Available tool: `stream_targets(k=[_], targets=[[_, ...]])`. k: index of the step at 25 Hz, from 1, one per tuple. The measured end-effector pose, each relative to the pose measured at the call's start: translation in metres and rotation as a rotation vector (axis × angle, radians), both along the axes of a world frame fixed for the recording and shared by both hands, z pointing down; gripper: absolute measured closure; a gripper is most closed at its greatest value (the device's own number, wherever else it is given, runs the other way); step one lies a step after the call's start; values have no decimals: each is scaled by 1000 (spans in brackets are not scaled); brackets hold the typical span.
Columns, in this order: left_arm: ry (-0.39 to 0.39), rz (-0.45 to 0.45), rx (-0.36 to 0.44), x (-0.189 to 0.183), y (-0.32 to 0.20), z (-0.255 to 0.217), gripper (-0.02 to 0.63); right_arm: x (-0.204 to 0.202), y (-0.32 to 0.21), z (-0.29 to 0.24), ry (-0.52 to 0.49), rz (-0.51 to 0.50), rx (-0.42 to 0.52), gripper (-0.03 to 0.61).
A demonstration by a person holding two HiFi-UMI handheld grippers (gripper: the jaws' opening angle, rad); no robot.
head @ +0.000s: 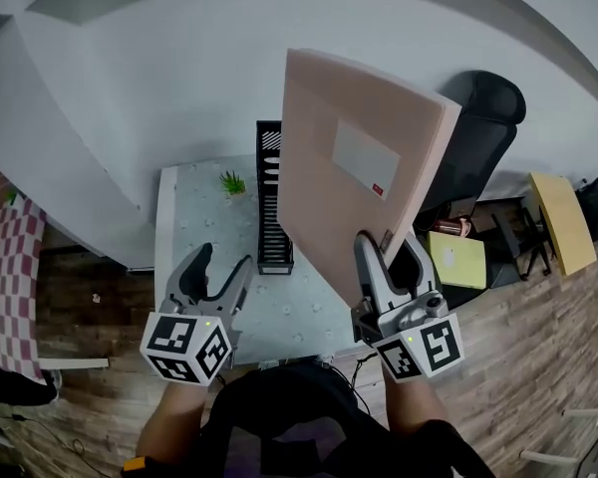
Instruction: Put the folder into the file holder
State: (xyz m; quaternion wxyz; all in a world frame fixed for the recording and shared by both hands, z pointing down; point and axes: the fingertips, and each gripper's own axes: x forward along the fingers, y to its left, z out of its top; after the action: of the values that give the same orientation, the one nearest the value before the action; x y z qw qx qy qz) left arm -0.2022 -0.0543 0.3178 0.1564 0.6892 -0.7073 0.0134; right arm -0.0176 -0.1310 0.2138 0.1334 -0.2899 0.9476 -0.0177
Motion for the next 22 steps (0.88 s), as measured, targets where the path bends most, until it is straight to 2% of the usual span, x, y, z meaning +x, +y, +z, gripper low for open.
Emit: stream_targets(k=[12,22], targets=[[-79,-22,-16,-27,23,7,313,-29,13,16,-4,107,48,405],[-110,-51,-52,-38,29,24,313,-53,13,18,-15,169,117,403]])
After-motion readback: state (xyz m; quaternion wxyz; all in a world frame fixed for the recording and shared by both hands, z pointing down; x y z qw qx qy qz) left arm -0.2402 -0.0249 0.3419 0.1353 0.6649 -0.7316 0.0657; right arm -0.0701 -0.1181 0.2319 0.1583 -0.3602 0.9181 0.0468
